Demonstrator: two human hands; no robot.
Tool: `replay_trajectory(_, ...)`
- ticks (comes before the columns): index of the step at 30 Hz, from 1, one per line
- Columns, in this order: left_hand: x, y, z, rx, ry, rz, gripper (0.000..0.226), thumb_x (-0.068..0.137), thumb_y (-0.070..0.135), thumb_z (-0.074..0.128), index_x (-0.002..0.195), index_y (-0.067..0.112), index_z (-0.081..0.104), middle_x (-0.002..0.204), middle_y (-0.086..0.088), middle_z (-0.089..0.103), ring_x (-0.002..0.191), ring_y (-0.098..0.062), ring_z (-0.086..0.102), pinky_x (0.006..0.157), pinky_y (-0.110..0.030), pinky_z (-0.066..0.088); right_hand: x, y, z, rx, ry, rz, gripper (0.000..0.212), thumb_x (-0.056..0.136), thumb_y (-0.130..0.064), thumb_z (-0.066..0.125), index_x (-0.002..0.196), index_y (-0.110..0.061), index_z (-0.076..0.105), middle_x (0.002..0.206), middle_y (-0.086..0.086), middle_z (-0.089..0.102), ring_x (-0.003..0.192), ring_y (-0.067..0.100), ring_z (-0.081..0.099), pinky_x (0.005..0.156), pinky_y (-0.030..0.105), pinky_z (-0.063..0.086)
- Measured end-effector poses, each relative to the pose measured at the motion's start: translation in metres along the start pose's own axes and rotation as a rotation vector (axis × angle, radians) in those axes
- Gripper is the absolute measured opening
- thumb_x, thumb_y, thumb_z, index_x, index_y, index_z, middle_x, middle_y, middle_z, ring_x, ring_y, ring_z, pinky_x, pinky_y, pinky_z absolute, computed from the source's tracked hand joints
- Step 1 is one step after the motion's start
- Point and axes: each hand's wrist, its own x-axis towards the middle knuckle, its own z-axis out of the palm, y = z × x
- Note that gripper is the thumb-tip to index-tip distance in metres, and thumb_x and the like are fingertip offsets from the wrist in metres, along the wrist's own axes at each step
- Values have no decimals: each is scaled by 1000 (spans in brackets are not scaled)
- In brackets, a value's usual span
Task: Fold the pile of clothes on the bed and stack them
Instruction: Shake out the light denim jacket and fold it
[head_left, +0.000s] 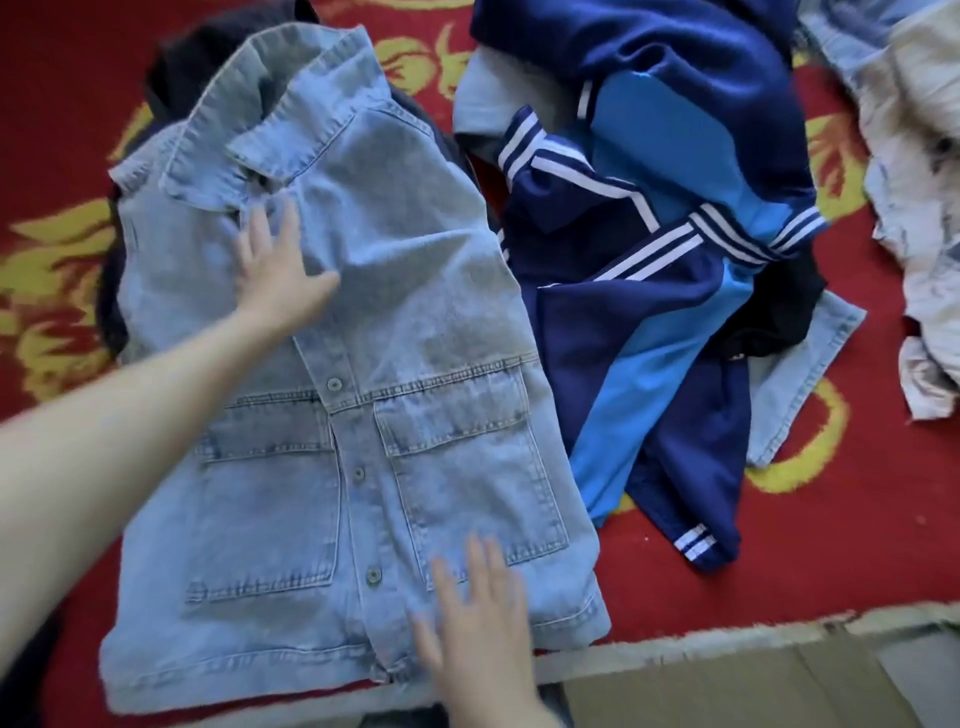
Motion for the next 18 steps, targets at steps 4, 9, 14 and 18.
replay_trajectory(4,-90,-31,48,-24,-57,1,76,90,22,57,150,17,11,156,-16,-3,142,-32,-1,114,-43,10,14,80,-13,70,45,400,78,65,-24,82,132,-14,43,132,23,48,121,37,44,87,47,49)
replay_trajectory(9,-200,-62,112,-266,-271,-322,68,92,28,55,147,14,19,150,-13,27,135,-30,28,109,-42,29,17,125,-23,793,-267,736,50,88,-17,62,135,-15,44,131,3,55,113,19,55,92,32,45)
replay_trajectory(14,-260,-75,146,-341,-422,-462,51,91,31,56,135,13,37,95,-4,56,95,-24,57,80,-35,47,6,121,-25,986,-444,653,62,59,-8,76,117,-16,54,106,-1,68,89,5,66,70,16,51)
replay_trajectory(18,-266,-76,147,-412,-468,-463,28,89,21,59,110,14,42,75,-1,50,72,-18,52,63,-28,41,-8,123,-40,1128,-704,570,80,42,-24,81,117,-18,55,109,-2,70,100,11,66,79,24,51)
